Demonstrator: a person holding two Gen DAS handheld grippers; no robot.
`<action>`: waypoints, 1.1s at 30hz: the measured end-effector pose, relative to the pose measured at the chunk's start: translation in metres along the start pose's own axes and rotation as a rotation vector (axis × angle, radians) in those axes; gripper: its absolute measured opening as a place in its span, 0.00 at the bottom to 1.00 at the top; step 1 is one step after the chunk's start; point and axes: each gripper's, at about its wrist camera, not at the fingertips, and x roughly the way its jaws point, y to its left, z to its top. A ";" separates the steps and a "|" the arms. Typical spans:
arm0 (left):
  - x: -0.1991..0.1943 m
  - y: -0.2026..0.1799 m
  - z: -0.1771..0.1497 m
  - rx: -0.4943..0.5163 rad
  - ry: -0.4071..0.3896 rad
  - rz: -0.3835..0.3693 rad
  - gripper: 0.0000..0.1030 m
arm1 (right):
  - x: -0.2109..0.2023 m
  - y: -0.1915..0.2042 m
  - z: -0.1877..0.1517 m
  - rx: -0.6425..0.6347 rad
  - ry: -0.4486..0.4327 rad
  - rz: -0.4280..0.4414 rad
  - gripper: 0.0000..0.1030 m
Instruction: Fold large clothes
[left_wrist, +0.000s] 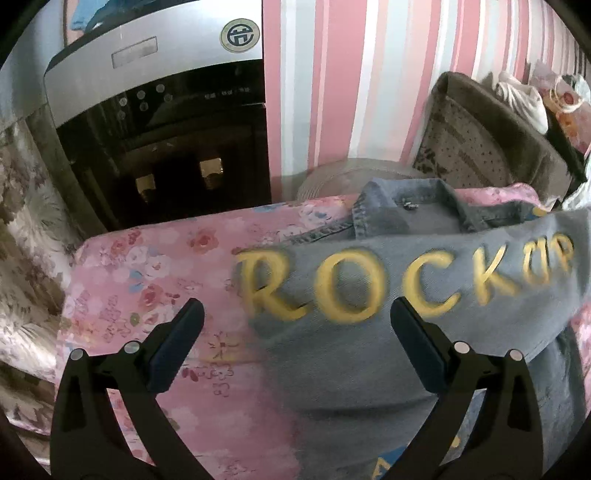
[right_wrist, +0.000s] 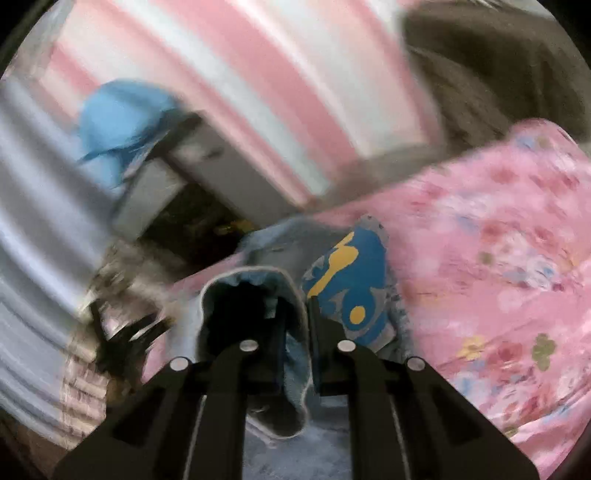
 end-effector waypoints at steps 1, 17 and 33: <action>0.000 0.000 -0.001 0.005 0.001 0.008 0.97 | 0.015 -0.014 0.006 0.032 0.026 -0.056 0.11; -0.005 -0.009 0.002 -0.003 -0.025 -0.012 0.97 | -0.025 0.022 -0.020 -0.306 -0.130 -0.165 0.63; 0.077 -0.015 0.008 0.021 0.143 0.087 0.97 | 0.076 0.015 -0.004 -0.416 0.056 -0.342 0.12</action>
